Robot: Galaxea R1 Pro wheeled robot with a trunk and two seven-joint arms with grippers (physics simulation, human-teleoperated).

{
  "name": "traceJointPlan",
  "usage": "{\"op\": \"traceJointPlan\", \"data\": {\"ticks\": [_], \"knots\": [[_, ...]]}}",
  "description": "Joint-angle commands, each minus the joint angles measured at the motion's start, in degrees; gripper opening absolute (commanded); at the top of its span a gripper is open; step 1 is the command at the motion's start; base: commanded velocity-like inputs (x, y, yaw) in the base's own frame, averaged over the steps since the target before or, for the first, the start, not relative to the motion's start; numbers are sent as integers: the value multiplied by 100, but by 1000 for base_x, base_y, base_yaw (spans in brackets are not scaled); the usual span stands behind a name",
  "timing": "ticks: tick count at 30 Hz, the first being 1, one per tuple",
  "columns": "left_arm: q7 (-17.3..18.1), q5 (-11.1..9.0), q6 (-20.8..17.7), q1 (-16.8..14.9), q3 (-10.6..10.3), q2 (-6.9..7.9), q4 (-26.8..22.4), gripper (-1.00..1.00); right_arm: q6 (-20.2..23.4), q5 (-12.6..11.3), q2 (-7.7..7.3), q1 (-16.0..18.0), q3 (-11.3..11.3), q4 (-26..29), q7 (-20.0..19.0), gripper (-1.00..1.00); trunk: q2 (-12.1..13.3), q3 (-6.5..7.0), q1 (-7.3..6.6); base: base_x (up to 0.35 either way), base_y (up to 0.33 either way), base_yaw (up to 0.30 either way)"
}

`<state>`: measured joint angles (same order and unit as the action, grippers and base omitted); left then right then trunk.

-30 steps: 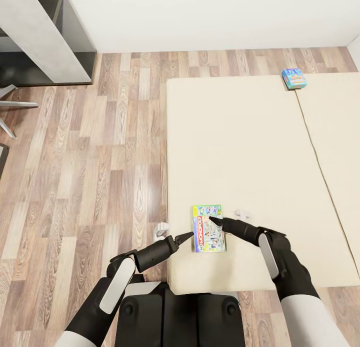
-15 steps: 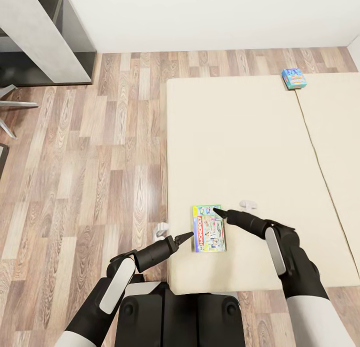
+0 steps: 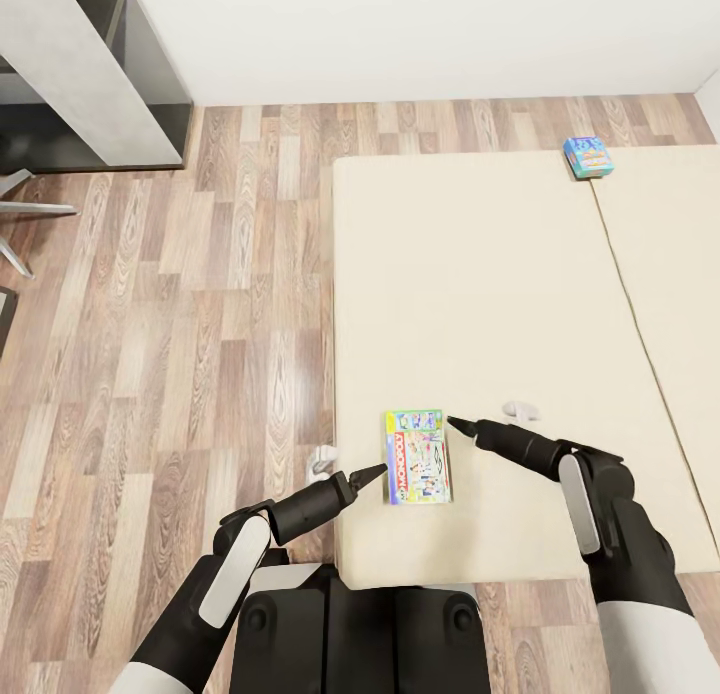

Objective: Put all the toys in the child's room - the three board games (two on the bed and one on the table), the two jigsaw puzzles on the table, and the tennis ball on the table - inside the toy box on the table in the child's room.

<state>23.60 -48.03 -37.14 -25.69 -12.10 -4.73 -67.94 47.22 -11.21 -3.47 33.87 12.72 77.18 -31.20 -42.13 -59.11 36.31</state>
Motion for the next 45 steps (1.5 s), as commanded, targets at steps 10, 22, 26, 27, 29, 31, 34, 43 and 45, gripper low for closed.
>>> {"op": "traceJointPlan", "data": {"ticks": [10,22,26,27,29,31,34,43,45], "knots": [[-4,-31,-39,-3,6,-2,1,100,223,-27,-130,-276,739,426,-186,100,-4,-3,2,0,0,0],[-5,-31,-39,-5,8,-2,-13,100,323,-23,-172,-374,982,575,-515,100,-4,-3,2,0,4,0],[-5,-31,-39,-2,10,-2,-12,100,339,-22,-175,-383,999,586,-542,100,-4,-3,2,0,81,0],[-5,-31,-39,-1,11,-2,-11,100,344,-22,-176,-386,1005,590,-551,100,-4,-3,2,0,146,0],[-5,-31,-39,-2,10,-2,-11,100,349,-22,-177,-389,1010,593,-559,100,-4,-3,2,0,160,0],[-5,-31,-39,-3,9,-2,-10,100,352,-22,-178,-391,1014,595,-565,100,-4,-3,2,0,197,0],[-5,-31,-39,-4,8,-2,-10,100,357,-22,-179,-394,1020,599,-574,100,-4,-3,2,0,225,-10],[-5,-31,-39,-5,6,-2,-15,100,364,-22,-180,-397,1028,603,-585,100,-4,-3,2,0,258,-124],[-5,-31,-39,-4,6,-2,-16,100,365,-22,-180,-398,1028,604,-586,100,-4,-3,2,0,275,-208]]}}
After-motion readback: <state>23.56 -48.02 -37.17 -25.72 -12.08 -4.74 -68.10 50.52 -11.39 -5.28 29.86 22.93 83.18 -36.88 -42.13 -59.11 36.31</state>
